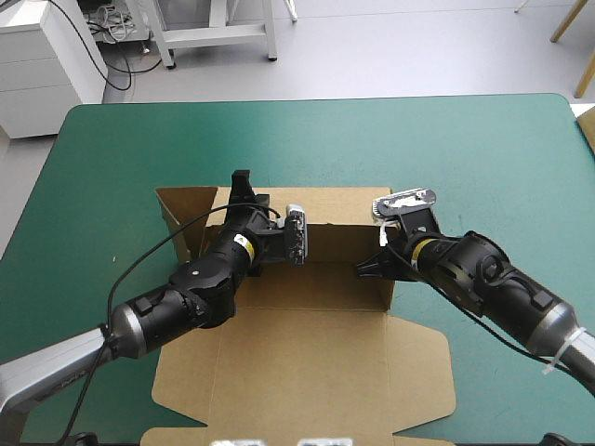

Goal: Fold the box

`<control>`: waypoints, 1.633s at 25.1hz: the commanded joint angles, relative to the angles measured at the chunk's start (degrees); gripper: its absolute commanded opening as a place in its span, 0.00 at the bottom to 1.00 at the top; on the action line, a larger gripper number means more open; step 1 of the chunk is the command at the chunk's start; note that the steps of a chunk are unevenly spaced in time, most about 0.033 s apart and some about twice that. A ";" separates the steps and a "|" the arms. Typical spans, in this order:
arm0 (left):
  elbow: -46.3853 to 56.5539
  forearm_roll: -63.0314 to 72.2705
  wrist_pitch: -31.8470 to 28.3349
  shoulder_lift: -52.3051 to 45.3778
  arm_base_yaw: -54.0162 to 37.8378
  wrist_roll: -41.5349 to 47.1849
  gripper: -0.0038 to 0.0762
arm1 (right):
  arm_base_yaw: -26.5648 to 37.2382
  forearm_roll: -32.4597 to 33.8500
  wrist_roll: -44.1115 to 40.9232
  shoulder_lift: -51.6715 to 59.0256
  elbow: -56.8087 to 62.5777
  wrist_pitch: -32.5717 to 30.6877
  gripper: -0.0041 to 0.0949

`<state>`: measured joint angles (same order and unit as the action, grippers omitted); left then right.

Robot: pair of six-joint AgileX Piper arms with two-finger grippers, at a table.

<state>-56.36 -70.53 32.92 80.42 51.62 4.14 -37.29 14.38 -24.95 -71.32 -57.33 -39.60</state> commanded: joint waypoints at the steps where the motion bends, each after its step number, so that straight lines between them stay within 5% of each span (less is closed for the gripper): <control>1: -0.85 1.31 -2.18 -1.10 0.60 0.81 0.20 | -0.32 1.58 1.16 1.81 -1.75 7.35 0.02; 6: -0.85 1.17 -2.05 -4.30 5.29 0.92 0.58 | -0.32 2.34 0.74 1.59 -1.75 8.85 0.02; 12: -0.85 1.49 4.27 -8.42 13.53 1.02 0.58 | 0.01 7.74 -4.20 -0.88 -1.86 9.75 0.02; 26: -0.85 1.49 19.14 -10.43 31.35 1.39 0.58 | 6.57 8.12 -3.80 -2.17 -2.10 10.65 0.02; 35: -12.81 2.44 19.89 -10.41 31.56 0.65 0.57 | 10.41 7.12 -1.57 -2.17 -2.21 9.00 0.02; 41: -26.94 14.96 18.91 -10.41 21.73 -7.66 0.57 | 13.70 -2.67 7.59 -2.17 -2.21 7.87 0.02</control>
<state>-76.20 -59.19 52.66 71.80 78.38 -0.37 -24.93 14.64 -21.46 -74.87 -57.62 -33.60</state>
